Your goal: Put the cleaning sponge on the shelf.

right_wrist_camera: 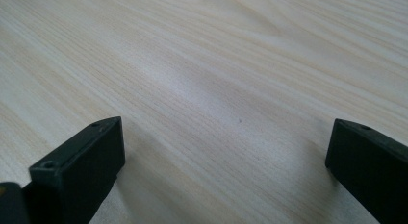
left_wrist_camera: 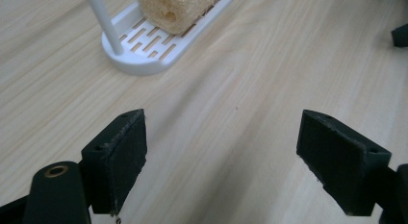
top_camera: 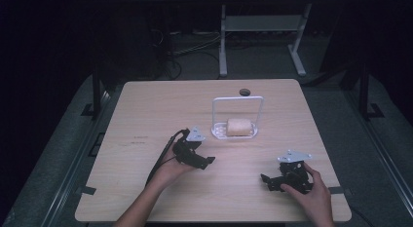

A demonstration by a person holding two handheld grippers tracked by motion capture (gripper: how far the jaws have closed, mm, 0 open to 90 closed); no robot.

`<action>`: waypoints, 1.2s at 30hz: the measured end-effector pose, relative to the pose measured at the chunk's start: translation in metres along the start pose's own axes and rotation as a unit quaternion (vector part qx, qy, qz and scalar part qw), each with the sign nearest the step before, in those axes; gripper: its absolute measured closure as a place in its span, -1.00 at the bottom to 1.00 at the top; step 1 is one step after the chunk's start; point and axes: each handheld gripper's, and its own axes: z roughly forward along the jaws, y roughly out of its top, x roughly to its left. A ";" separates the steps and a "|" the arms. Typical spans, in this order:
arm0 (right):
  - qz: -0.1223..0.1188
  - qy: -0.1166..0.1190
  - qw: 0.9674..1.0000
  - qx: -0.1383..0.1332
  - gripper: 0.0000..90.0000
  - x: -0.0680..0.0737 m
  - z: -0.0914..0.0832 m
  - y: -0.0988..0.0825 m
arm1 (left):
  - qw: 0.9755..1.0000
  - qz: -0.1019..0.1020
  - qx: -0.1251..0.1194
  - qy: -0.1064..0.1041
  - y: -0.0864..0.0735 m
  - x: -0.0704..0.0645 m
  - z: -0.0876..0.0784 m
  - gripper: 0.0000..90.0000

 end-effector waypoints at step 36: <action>0.000 0.000 1.000 0.000 -1.00 0.000 0.000 0.000 | 0.998 -0.030 -0.026 0.056 -0.102 0.014 -0.076 -0.61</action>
